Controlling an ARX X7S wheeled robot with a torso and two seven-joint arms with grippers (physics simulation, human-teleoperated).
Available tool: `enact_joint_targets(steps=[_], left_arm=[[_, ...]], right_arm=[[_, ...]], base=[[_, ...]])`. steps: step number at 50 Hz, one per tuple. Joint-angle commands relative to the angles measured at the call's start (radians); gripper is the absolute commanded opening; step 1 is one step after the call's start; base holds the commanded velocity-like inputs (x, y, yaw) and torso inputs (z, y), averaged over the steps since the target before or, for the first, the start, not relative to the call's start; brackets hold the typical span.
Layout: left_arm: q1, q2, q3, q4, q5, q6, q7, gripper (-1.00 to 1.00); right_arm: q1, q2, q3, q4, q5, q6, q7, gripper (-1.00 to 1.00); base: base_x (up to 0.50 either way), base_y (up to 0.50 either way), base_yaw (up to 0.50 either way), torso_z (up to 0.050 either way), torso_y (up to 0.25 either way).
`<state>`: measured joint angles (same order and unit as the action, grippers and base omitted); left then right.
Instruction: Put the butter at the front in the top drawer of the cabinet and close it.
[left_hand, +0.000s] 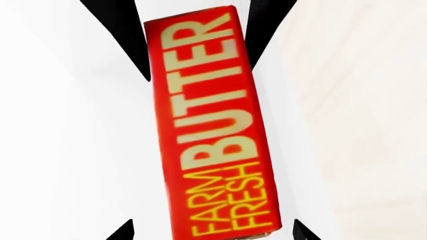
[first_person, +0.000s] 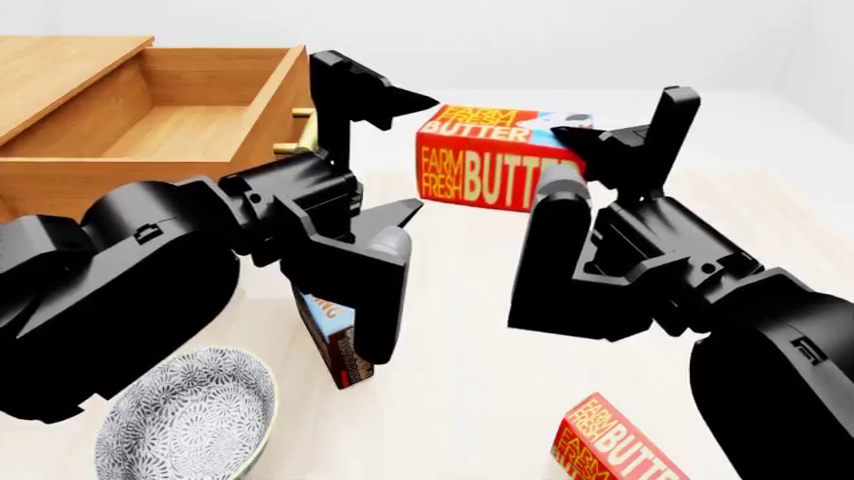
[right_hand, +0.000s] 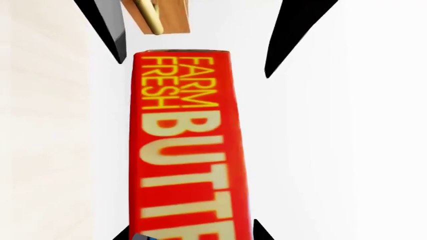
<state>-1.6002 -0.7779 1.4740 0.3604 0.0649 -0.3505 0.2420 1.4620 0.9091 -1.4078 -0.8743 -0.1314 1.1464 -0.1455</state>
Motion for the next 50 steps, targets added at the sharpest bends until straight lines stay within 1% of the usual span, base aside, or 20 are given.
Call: enact_joint_targets(steps=[1,15,50], left_arm=[[0.005,0.005,0.000,-0.005,0.000,0.006,0.001,1.00],[0.013,0.008,0.000,-0.015,-0.002,0.017,0.000,1.00],[0.022,0.008,-0.006,-0.005,0.000,0.011,0.002,1.00]], right_arm=[[0.027,-0.003,0.031,-0.012,-0.120,-0.005,0.010,-1.00],[0.025,-0.014,0.033,-0.010,-0.121,-0.011,0.007,-1.00],[0.034,-0.029,0.031,-0.075,-0.144,0.033,-0.020,-1.00]], base=[[0.00,0.00,0.00,0.000,0.000],[0.00,0.00,0.00,0.001,0.001],[0.00,0.00,0.00,0.000,0.001]])
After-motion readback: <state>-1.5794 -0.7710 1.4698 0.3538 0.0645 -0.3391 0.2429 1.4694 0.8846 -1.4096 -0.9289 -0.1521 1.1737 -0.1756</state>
